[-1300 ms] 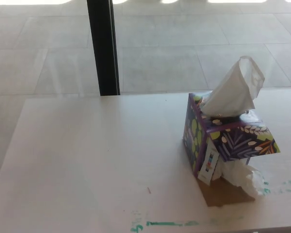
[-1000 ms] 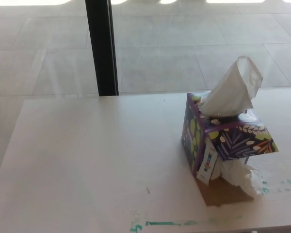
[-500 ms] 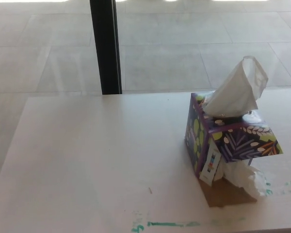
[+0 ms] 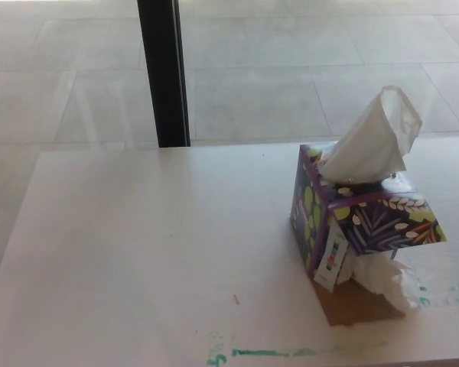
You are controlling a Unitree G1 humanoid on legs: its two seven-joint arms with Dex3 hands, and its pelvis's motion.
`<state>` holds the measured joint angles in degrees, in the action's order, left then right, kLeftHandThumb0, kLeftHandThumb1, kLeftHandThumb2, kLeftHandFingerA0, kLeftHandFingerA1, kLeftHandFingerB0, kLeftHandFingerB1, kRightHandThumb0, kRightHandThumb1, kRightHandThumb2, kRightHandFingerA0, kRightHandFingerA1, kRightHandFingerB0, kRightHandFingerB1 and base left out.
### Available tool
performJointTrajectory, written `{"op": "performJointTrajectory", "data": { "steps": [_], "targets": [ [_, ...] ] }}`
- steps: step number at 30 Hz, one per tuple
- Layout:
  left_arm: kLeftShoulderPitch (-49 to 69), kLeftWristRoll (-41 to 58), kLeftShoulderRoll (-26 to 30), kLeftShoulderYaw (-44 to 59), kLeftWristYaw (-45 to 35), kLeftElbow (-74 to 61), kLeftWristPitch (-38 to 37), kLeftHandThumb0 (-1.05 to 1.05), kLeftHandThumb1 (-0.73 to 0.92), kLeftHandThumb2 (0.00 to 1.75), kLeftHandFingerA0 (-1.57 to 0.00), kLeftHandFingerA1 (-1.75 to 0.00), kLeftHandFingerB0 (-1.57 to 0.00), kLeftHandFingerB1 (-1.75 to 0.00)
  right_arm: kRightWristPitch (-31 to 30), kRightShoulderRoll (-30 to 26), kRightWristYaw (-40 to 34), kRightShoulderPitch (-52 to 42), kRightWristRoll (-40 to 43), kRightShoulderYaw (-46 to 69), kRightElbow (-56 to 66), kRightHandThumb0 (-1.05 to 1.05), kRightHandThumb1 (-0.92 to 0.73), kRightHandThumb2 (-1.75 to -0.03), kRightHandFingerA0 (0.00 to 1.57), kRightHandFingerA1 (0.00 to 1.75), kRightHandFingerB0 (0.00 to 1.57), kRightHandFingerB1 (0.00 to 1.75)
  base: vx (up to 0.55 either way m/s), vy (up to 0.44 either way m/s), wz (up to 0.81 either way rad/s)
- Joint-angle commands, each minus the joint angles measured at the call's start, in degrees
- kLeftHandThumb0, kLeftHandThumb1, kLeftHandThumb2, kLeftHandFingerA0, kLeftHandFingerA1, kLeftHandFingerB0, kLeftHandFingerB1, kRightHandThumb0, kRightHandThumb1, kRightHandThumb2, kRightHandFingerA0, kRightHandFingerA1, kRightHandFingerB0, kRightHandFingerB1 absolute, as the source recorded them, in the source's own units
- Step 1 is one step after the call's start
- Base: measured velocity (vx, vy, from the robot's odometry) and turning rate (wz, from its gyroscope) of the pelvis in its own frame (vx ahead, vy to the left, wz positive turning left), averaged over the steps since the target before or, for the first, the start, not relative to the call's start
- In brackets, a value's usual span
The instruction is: The robot uses its right hand to pull out a tissue from the tissue box kept in the middle of the desk and put it on the right side
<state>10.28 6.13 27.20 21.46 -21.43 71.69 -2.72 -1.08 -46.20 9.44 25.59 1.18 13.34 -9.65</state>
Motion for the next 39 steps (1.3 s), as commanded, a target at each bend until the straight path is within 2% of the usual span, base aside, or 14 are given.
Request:
{"op": "performJointTrajectory", "data": {
  "steps": [1,6,7,9,10,12,18,19,20,21,23,24,25,39],
  "targets": [
    [0.3,1.8,1.1,1.0,-1.3,0.3,0.1,-0.81,0.92,0.7,-0.54,-0.48,-0.42,-0.43,-8.8,1.6,8.6,14.2,-9.2,-15.3,1.3,-0.65,-0.65,-0.6,0.49,0.45,0.28,0.3,0.0,0.0,0.0],
    [0.5,1.3,0.9,0.8,-0.8,0.8,0.0,-0.82,0.92,0.71,-0.55,-0.48,-0.42,-0.42,-10.6,3.9,9.5,18.9,-10.4,-20.6,-1.4,-0.67,-0.64,-0.6,0.47,0.47,0.27,0.3,0.0,0.0,0.0],
    [0.8,1.1,1.0,0.6,-0.8,0.5,-0.1,-0.82,0.92,0.71,-0.54,-0.47,-0.42,-0.42,-9.7,4.4,10.5,21.3,-12.3,-23.5,-4.0,-0.73,-0.55,-0.87,0.4,0.56,0.18,0.42,0.0,0.0,0.0],
    [0.7,1.3,1.0,0.8,-0.7,0.4,0.1,-0.81,0.92,0.71,-0.56,-0.49,-0.46,-0.44,-8.9,4.6,11.3,22.9,-13.3,-25.6,-5.5,-0.68,-0.67,-0.61,0.43,0.47,0.24,0.29,0.0,0.0,0.0],
    [0.7,1.3,0.9,0.8,-0.5,0.4,0.1,-0.81,0.92,0.71,-0.57,-0.48,-0.46,-0.43,-9.1,4.6,11.6,23.8,-13.9,-26.8,-6.2,-0.72,-0.54,-0.89,0.36,0.55,0.17,0.42,0.0,0.0,0.0],
    [0.8,1.7,0.8,1.3,-0.4,0.6,0.4,-0.87,0.76,0.87,-0.55,-0.55,-0.44,-0.5,-10.0,5.0,12.2,24.7,-14.4,-28.0,-6.9,-0.73,-0.54,-0.89,0.34,0.55,0.16,0.42,0.0,0.0,0.0],
    [1.2,1.2,0.7,0.8,-0.4,0.7,-0.1,-0.81,0.92,0.69,-0.55,-0.48,-0.45,-0.43,-10.9,6.1,15.4,29.7,-19.5,-34.9,-11.3,-0.77,-0.57,-0.92,0.26,0.53,0.12,0.41,0.0,0.0,0.0],
    [1.6,0.4,0.9,0.0,-0.6,0.5,-1.2,-0.88,0.78,0.87,-0.54,-0.53,-0.41,-0.47,-11.8,8.0,16.8,33.4,-20.8,-37.1,-15.2,-0.39,-0.36,-0.99,0.04,0.53,0.0,0.49,0.0,0.0,0.0],
    [1.6,0.5,0.8,0.0,-0.5,0.5,-1.1,-0.88,0.78,0.87,-0.54,-0.53,-0.41,-0.47,-12.1,8.4,17.1,34.2,-21.1,-37.5,-15.6,-0.39,-0.36,-0.99,0.04,0.53,0.0,0.49,0.0,0.0,0.0],
    [1.6,0.7,0.9,0.1,-0.7,0.5,-1.1,-0.88,0.78,0.86,-0.54,-0.52,-0.41,-0.47,-12.4,8.8,17.5,35.3,-21.7,-38.2,-16.7,-0.91,-0.6,-0.97,0.06,0.5,0.03,0.37,0.0,0.0,0.0],
    [1.9,0.8,0.8,0.2,-0.8,0.7,-1.2,-0.82,0.92,0.71,-0.56,-0.47,-0.44,-0.43,-13.4,9.2,18.5,36.2,-22.4,-38.8,-17.0,-0.93,-0.61,-0.98,0.01,0.46,0.1,0.33,0.0,0.0,0.0],
    [2.1,0.2,1.0,-0.4,-0.7,0.2,-1.4,-0.81,0.92,0.73,-0.56,-0.45,-0.44,-0.41,-14.4,9.8,19.3,37.9,-23.6,-39.9,-18.2,-0.86,-0.73,-0.63,0.05,0.38,0.09,0.27,0.0,0.0,0.0],
    [2.0,0.3,1.1,-0.4,-0.6,0.5,-1.3,-0.82,0.92,0.72,-0.55,-0.45,-0.44,-0.41,-14.7,10.2,20.3,39.0,-24.0,-40.4,-19.4,-0.93,-0.6,-1.01,0.02,0.28,0.1,0.21,0.0,0.0,0.0],
    [2.1,0.7,1.0,-0.8,-0.9,0.5,-1.8,-0.82,0.92,0.7,-0.56,-0.45,-0.44,-0.42,-11.8,14.4,21.2,39.9,-25.3,-39.6,-23.9,-0.8,-0.54,-0.92,0.12,0.49,0.04,0.29,0.0,0.0,0.0]
  ]
}}
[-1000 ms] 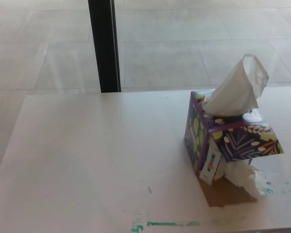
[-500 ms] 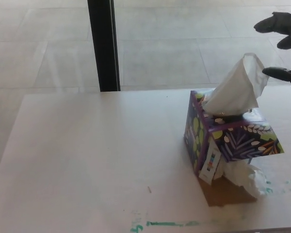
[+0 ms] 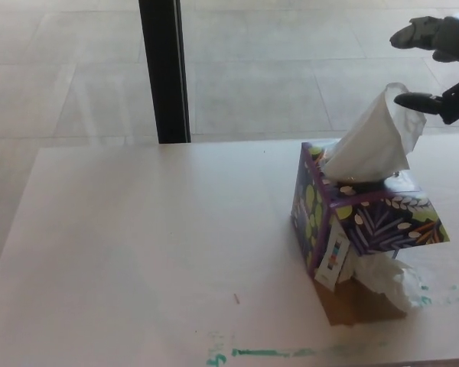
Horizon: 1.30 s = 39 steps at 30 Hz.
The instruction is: The robot uses its right hand to pull out a tissue from the tissue box kept in the middle of the desk and put it on the right side
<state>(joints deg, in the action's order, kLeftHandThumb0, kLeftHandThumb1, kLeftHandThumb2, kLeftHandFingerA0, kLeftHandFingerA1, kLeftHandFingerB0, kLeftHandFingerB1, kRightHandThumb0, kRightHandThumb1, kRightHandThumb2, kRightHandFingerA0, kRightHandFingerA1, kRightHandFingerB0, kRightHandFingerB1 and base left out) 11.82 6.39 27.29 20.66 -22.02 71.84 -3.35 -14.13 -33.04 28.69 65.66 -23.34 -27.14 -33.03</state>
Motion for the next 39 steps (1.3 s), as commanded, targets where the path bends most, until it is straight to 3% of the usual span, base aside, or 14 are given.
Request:
{"op": "performJointTrajectory", "data": {
  "steps": [1,11,13,14,15,17,19,24,25,26,27,34,35,39],
  "targets": [
    [0.5,0.4,0.9,0.0,-0.3,0.4,-1.1,-0.82,0.92,0.7,-0.56,-0.45,-0.44,-0.42,1.3,1.3,2.0,-0.2,-0.9,1.0,-0.6,-0.8,-0.54,-0.92,0.12,0.49,0.04,0.29,0.0,0.0,0.0],
    [0.8,0.0,0.9,-1.0,0.2,0.5,-1.8,-0.8,0.92,0.7,-0.56,-0.46,-0.44,-0.42,0.1,1.5,5.6,-2.0,-2.0,1.1,1.5,-0.82,-0.55,-0.94,0.25,0.61,0.03,0.24,0.0,0.0,0.0],
    [0.7,0.1,0.9,-1.0,-0.1,0.6,-1.8,-0.81,0.92,0.71,-0.56,-0.46,-0.45,-0.42,-1.3,2.0,6.6,-1.7,-2.0,1.0,1.7,-0.77,-0.68,-0.62,0.2,0.43,0.05,0.25,0.0,0.0,0.0],
    [0.7,0.3,0.9,-0.9,-0.1,0.5,-1.6,-0.81,0.92,0.7,-0.55,-0.46,-0.45,-0.42,-1.9,2.1,7.2,-1.6,-2.1,1.0,1.8,-0.81,-0.55,-0.93,0.22,0.55,0.03,0.23,0.0,0.0,0.0],
    [0.6,0.4,0.7,-0.8,0.0,0.5,-1.3,-0.8,0.92,0.71,-0.58,-0.48,-0.47,-0.44,-1.8,2.1,7.4,-1.8,-2.2,1.0,1.9,-0.8,-0.67,-0.61,0.37,0.71,0.06,0.25,0.0,0.0,0.0],
    [0.7,0.2,0.5,-1.0,0.3,0.3,-1.7,-0.86,0.78,0.87,-0.57,-0.55,-0.44,-0.49,-1.8,2.1,6.9,-2.6,-2.6,1.1,2.7,-0.81,-0.52,-0.9,0.53,0.89,0.05,0.28,0.0,0.0,0.0],
    [0.8,0.4,0.5,-0.9,0.0,0.6,-1.9,-0.81,0.92,0.7,-0.6,-0.5,-0.47,-0.44,-1.0,1.8,7.0,-2.8,-3.8,0.2,3.0,-0.83,-0.53,-0.89,0.59,0.99,0.03,0.28,0.0,0.0,0.0],
    [0.6,0.1,1.0,-1.2,-0.2,0.5,-1.9,-0.88,0.77,0.87,-0.56,-0.54,-0.44,-0.48,-0.7,1.8,12.3,-0.6,-5.4,-3.5,-0.5,-0.77,-0.5,-0.88,0.35,0.71,0.04,0.17,0.0,0.0,0.0],
    [0.3,0.5,1.0,-1.0,-0.3,0.6,-1.2,-0.88,0.77,0.86,-0.56,-0.53,-0.44,-0.48,-0.9,2.1,12.0,-1.5,-4.0,-2.2,0.1,-0.72,-0.6,-0.58,0.38,0.8,0.04,0.24,0.0,0.0,0.0],
    [0.5,-0.3,1.1,-1.6,0.0,0.5,-1.7,-0.88,0.78,0.87,-0.56,-0.52,-0.44,-0.47,-0.9,2.3,11.5,-1.9,-4.3,-2.2,0.6,-0.75,-0.5,-0.87,0.45,0.83,0.06,0.23,0.0,0.0,0.0],
    [0.4,0.0,1.0,-1.4,0.2,0.6,-1.6,-0.82,0.92,0.69,-0.61,-0.48,-0.5,-0.43,-1.4,2.9,11.0,-2.5,-3.8,-1.6,0.9,-0.7,-0.62,-0.59,0.46,0.92,0.08,0.25,0.0,0.0,0.0],
    [-0.1,0.0,0.9,-1.9,0.3,0.3,-1.0,-0.82,0.92,0.69,-0.59,-0.48,-0.5,-0.43,-2.3,5.0,9.9,-3.7,-5.7,-2.0,1.1,-0.63,-0.5,-0.82,0.46,0.71,0.06,0.37,0.0,0.0,0.0],
    [0.1,0.0,1.0,-2.0,0.0,0.1,-0.9,-0.83,0.92,0.69,-0.58,-0.48,-0.49,-0.42,-1.9,5.4,9.0,-4.2,-6.4,-2.5,1.3,-0.5,-0.65,-0.59,0.54,0.76,0.14,0.28,0.0,0.0,0.0],
    [0.0,-0.2,0.9,-2.2,0.4,0.9,-1.5,-0.83,0.92,0.69,-0.6,-0.47,-0.49,-0.42,-0.8,6.7,6.1,-5.9,-7.4,-2.2,1.9,-0.42,-0.6,-0.79,0.65,1.03,0.18,0.39,0.0,0.0,0.0]
  ]
}}
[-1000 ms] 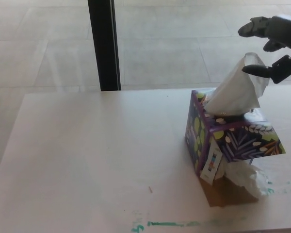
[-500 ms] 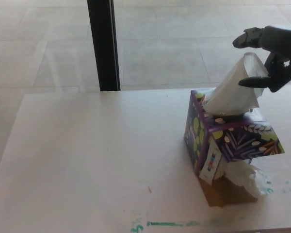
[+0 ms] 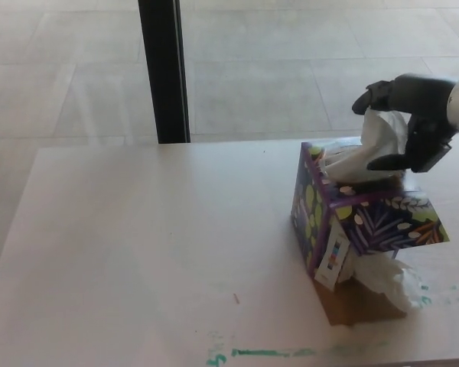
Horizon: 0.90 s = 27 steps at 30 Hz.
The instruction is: The robot uses its right hand to pull out a tissue from the tissue box kept in the middle of the desk and put it on the right side
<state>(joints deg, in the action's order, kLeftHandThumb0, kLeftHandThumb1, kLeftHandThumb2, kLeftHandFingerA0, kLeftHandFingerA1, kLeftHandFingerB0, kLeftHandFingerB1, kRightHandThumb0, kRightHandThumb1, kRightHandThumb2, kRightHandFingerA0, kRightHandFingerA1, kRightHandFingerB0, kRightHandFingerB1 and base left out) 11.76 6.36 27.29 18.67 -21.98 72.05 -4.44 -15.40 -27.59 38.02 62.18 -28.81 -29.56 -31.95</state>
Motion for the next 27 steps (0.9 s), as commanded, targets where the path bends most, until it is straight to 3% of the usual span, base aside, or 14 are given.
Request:
{"op": "performJointTrajectory", "data": {
  "steps": [1,2,4,5,7,9,10,11,12,18,19,20,26,27],
  "targets": [
    [0.2,0.0,1.0,-0.1,0.0,0.5,-0.5,-0.82,0.92,0.69,-0.59,-0.47,-0.5,-0.43,1.3,1.3,-4.0,-3.0,-1.6,0.8,1.4,-0.29,-0.72,-0.63,0.6,1.32,0.27,0.31,0.0,0.0,0.0],
    [0.2,0.3,1.0,0.0,-0.2,0.3,-0.1,-0.82,0.92,0.69,-0.57,-0.47,-0.48,-0.42,2.4,1.5,-6.6,-3.9,-2.2,1.2,1.7,-0.25,-0.81,-0.64,0.59,1.54,0.42,0.32,0.0,0.0,0.0],
    [0.2,0.3,0.9,0.0,0.0,0.2,0.0,-0.82,0.92,0.69,-0.57,-0.47,-0.5,-0.43,2.5,1.7,-7.7,-4.5,-2.4,1.8,2.9,-0.25,-0.76,-0.65,0.61,1.46,0.46,0.35,0.0,0.0,0.0],
    [0.2,0.0,1.0,-0.3,0.0,0.2,-0.2,-0.83,0.92,0.7,-0.58,-0.48,-0.5,-0.43,6.0,1.7,-11.3,-6.1,-1.3,3.5,3.7,-0.21,-0.78,-0.7,0.67,1.44,0.69,0.47,0.0,0.0,0.0],
    [-0.2,0.0,0.8,-0.3,0.0,0.3,-0.1,-0.82,0.92,0.71,-0.56,-0.48,-0.48,-0.42,6.2,1.6,-12.7,-6.3,-2.9,3.1,4.7,-0.22,-0.75,-0.79,0.73,1.35,0.82,0.53,0.0,0.0,0.0],
    [-0.2,0.0,0.8,-0.3,-0.1,0.3,-0.3,-0.82,0.92,0.71,-0.56,-0.48,-0.48,-0.42,6.3,1.5,-13.1,-6.7,-3.7,2.8,5.5,-0.22,-0.75,-0.79,0.73,1.35,0.82,0.53,0.0,0.0,0.0],
    [0.0,0.5,0.6,0.2,-0.2,0.4,0.0,-0.82,0.92,0.7,-0.57,-0.48,-0.48,-0.43,10.9,0.9,-17.8,-8.3,-5.3,1.9,5.2,-0.23,-0.67,-0.71,0.89,1.66,0.75,1.37,0.0,0.0,0.0],
    [0.1,0.3,0.7,0.0,-0.1,0.3,-0.2,-0.82,0.92,0.7,-0.58,-0.48,-0.49,-0.43,12.2,1.0,-21.7,-9.6,-6.4,1.8,5.2,-0.22,-0.7,-0.78,0.93,1.73,0.68,1.52,0.0,0.0,0.0],
    [0.3,0.3,0.6,0.0,-0.1,0.2,-0.6,-0.81,0.92,0.71,-0.57,-0.49,-0.51,-0.45,12.6,0.9,-22.8,-9.9,-7.1,1.6,5.2,-0.25,-0.75,-0.76,0.75,1.75,0.65,1.61,0.0,0.0,0.0],
    [0.1,0.5,0.7,0.1,-0.1,0.2,0.0,-0.79,0.92,0.7,-0.57,-0.47,-0.51,-0.44,13.9,-0.5,-23.9,-9.5,-8.7,1.2,5.2,-0.26,-0.73,-0.75,0.76,1.74,0.67,1.4,0.0,0.0,0.0],
    [0.2,0.5,0.7,0.2,0.0,0.2,-0.1,-0.79,0.92,0.7,-0.57,-0.47,-0.5,-0.44,14.0,-0.6,-23.8,-9.6,-8.8,1.2,5.4,-0.27,-0.68,-0.76,1.0,1.75,0.62,1.43,0.0,0.0,0.0],
    [0.4,0.7,0.7,0.3,-0.2,0.1,-0.1,-0.8,0.92,0.69,-0.58,-0.48,-0.52,-0.44,14.2,-0.8,-23.8,-9.7,-8.9,1.2,5.5,-0.24,-0.7,-0.8,0.76,1.75,0.65,1.52,0.0,0.0,0.0],
    [0.4,1.1,0.4,1.3,-1.2,1.2,-0.2,-0.78,0.92,0.7,-0.56,-0.51,-0.49,-0.45,16.9,-1.9,-26.0,-10.1,-10.3,1.0,4.6,-0.26,-0.67,-0.81,0.77,1.75,0.61,1.63,0.0,0.0,0.0],
    [0.8,1.2,0.4,1.4,-1.4,0.8,-0.5,-0.78,0.92,0.68,-0.57,-0.52,-0.51,-0.46,17.8,-2.2,-25.9,-10.1,-10.2,1.2,4.2,-0.29,-0.67,-0.75,0.99,1.74,0.64,1.47,0.0,0.0,0.0]
  ]
}}
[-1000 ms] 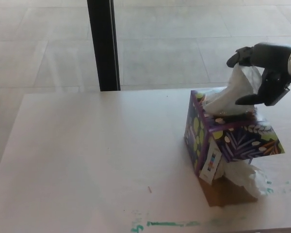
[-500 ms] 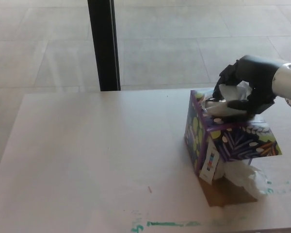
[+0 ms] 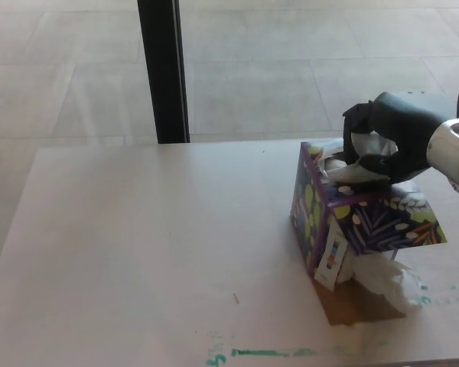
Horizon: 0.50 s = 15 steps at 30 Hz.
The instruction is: The robot uses its right hand to pull out a tissue from the tissue box kept in the middle of the desk and put it on the right side
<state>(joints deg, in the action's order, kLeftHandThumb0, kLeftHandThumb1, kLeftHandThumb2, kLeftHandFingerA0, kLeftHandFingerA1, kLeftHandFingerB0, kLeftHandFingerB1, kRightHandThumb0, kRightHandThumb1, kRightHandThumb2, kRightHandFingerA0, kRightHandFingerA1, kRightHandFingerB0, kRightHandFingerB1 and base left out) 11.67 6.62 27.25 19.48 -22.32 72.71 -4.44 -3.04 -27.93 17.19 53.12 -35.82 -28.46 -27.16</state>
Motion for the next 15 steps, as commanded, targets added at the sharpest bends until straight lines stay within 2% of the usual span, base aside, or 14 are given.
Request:
{"op": "performJointTrajectory", "data": {
  "steps": [1,2,4,8,10,11,13,14,15],
  "targets": [
    [0.9,1.0,0.5,0.6,-1.0,0.1,-0.5,-0.78,0.92,0.68,-0.57,-0.52,-0.51,-0.46,5.7,-1.8,-5.2,-1.1,-3.3,0.2,-0.7,-0.29,-0.67,-0.75,0.99,1.74,0.64,1.47,0.0,0.0,0.0],
    [1.0,0.8,0.5,0.4,-1.4,0.2,-0.7,-0.78,0.92,0.69,-0.56,-0.53,-0.48,-0.46,8.5,-2.1,-7.9,-1.8,-3.1,0.6,-1.0,-0.25,-0.65,-0.82,0.8,1.75,0.67,1.57,0.0,0.0,0.0],
    [1.2,0.5,0.5,0.1,-0.8,0.1,-0.8,-0.79,0.92,0.69,-0.6,-0.5,-0.52,-0.45,9.9,-2.3,-9.1,-1.9,-3.6,0.6,-1.5,-0.24,-0.64,-0.83,0.79,1.75,0.67,1.57,0.0,0.0,0.0],
    [1.3,0.1,0.6,-0.4,-0.7,0.2,-1.2,-0.79,0.92,0.7,-0.56,-0.52,-0.49,-0.45,15.3,-2.7,-15.4,-1.2,-5.6,0.0,-3.9,-0.23,-0.59,-0.89,0.8,1.75,0.69,1.59,0.0,0.0,0.0],
    [1.5,0.3,0.5,-0.3,-0.5,0.2,-1.5,-0.8,0.92,0.68,-0.59,-0.51,-0.52,-0.45,17.3,-3.0,-17.9,-0.2,-6.6,-0.2,-5.5,-0.23,-0.59,-0.87,0.8,1.75,0.65,1.65,0.0,0.0,0.0],
    [1.2,0.1,0.8,-0.5,-0.8,0.4,-1.6,-0.8,0.92,0.7,-0.58,-0.51,-0.5,-0.45,18.3,-4.6,-17.9,1.6,-8.8,-1.2,-4.8,-0.23,-0.63,-0.82,0.8,1.75,0.68,1.56,0.0,0.0,0.0],
    [1.4,-0.6,1.0,-1.1,-0.5,0.4,-2.3,-0.8,0.92,0.7,-0.58,-0.49,-0.51,-0.45,19.8,-5.7,-19.3,2.6,-9.9,-1.4,-4.7,-0.23,-0.63,-0.87,0.85,1.73,0.73,1.45,0.0,0.0,0.0],
    [1.4,-0.7,1.1,-1.3,-0.5,0.4,-2.3,-0.8,0.92,0.71,-0.57,-0.5,-0.49,-0.45,20.1,-6.0,-20.0,2.8,-10.4,-1.3,-4.6,-0.21,-0.63,-0.87,0.92,1.68,0.83,1.19,0.0,0.0,0.0],
    [1.4,-0.8,1.2,-1.5,-0.7,0.4,-2.3,-0.79,0.92,0.71,-0.55,-0.5,-0.45,-0.44,21.4,-6.7,-20.7,3.2,-10.7,-1.2,-4.5,-0.21,-0.61,-0.9,0.96,1.47,0.89,1.02,0.0,0.0,0.0]
  ]
}}
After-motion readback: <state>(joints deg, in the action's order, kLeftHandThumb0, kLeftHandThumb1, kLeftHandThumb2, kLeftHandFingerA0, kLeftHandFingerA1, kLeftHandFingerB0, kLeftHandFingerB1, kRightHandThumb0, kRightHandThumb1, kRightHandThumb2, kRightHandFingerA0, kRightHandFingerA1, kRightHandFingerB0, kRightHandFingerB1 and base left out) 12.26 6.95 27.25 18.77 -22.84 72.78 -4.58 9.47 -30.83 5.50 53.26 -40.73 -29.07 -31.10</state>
